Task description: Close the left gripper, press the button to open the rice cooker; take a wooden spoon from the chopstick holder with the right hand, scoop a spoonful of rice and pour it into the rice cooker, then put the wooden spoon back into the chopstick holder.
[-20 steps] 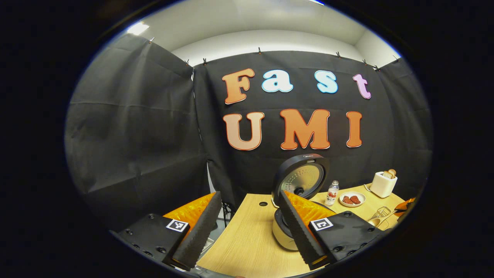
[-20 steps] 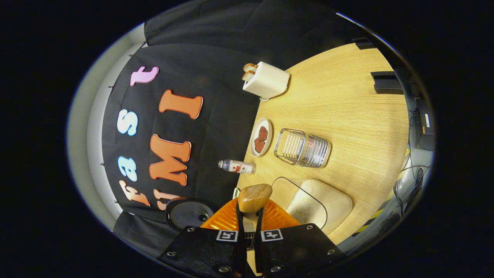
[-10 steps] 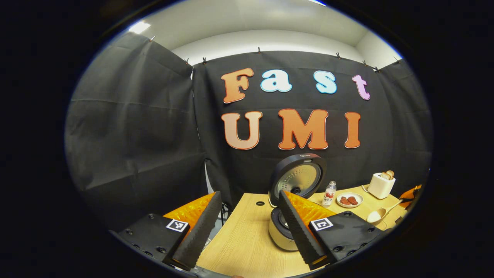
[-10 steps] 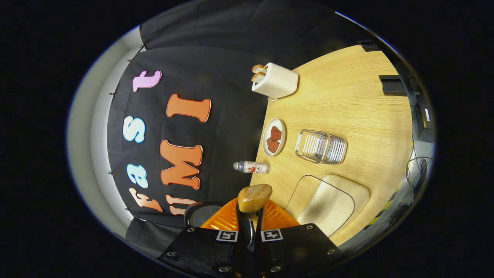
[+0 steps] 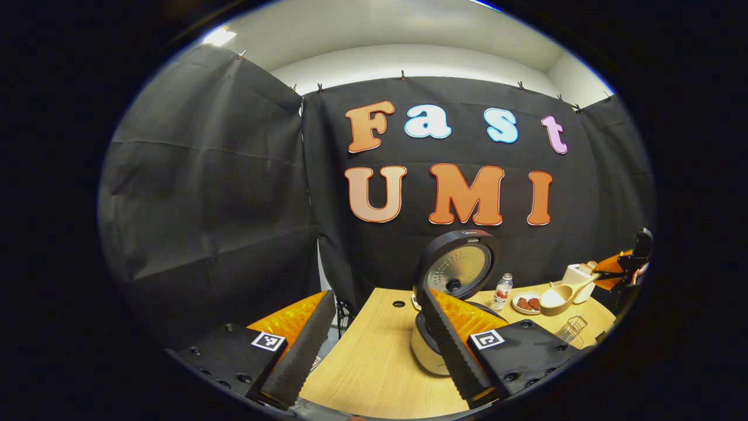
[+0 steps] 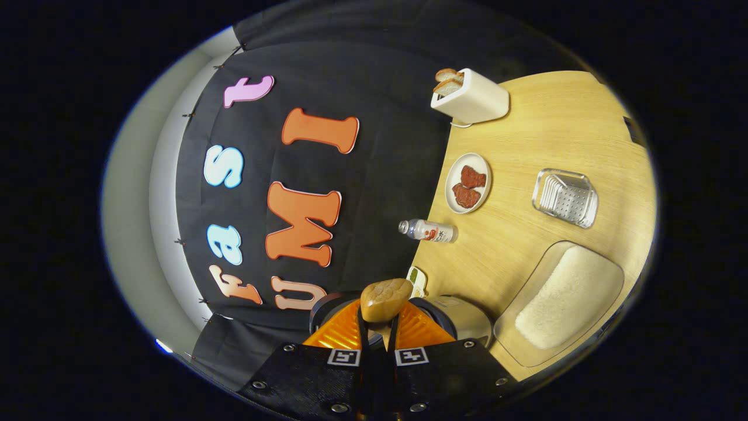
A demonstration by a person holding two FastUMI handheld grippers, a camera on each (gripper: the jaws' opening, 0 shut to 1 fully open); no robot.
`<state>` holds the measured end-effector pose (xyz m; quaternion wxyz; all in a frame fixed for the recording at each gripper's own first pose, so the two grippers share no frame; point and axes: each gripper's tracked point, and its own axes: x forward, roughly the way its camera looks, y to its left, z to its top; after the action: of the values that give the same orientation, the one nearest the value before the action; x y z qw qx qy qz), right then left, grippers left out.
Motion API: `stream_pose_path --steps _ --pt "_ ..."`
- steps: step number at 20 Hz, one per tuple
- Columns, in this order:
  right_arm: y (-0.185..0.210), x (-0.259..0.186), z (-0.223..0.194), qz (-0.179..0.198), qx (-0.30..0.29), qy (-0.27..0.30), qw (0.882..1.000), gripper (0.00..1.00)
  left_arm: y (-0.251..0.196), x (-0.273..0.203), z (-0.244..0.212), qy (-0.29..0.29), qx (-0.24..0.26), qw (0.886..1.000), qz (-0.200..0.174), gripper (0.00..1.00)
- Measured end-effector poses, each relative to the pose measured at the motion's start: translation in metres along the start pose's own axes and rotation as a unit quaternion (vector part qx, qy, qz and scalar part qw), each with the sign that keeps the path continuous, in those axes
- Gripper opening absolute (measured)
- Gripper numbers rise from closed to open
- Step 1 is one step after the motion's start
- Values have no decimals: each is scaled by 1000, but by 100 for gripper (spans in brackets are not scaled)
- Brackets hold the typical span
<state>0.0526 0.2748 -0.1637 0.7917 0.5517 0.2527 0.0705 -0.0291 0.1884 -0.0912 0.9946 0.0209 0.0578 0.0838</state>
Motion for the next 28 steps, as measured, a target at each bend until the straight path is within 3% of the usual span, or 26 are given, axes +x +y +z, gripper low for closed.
stream_pose_path --steps 4,5,6,14,17,18,28 --pt "19 37 -23 3 -12 19 1000 7 11 0 3 -1 -1 1000 8 95" --pt "22 44 -29 2 -20 21 1000 7 14 -1 2 -2 -2 1000 9 99" --pt "25 53 -34 0 -30 24 999 7 16 -1 2 -1 -2 1000 9 95" --pt "25 105 -62 -22 -127 28 991 7 27 9 -8 13 6 1000 10 98" --pt "28 113 -67 -22 -158 26 987 7 30 18 -7 16 5 1000 12 95" --pt "29 114 -68 -22 -168 25 985 7 30 21 -7 17 4 1000 12 99" --pt "48 117 -70 2 -259 12 966 7 30 29 -11 19 2 1000 9 99"
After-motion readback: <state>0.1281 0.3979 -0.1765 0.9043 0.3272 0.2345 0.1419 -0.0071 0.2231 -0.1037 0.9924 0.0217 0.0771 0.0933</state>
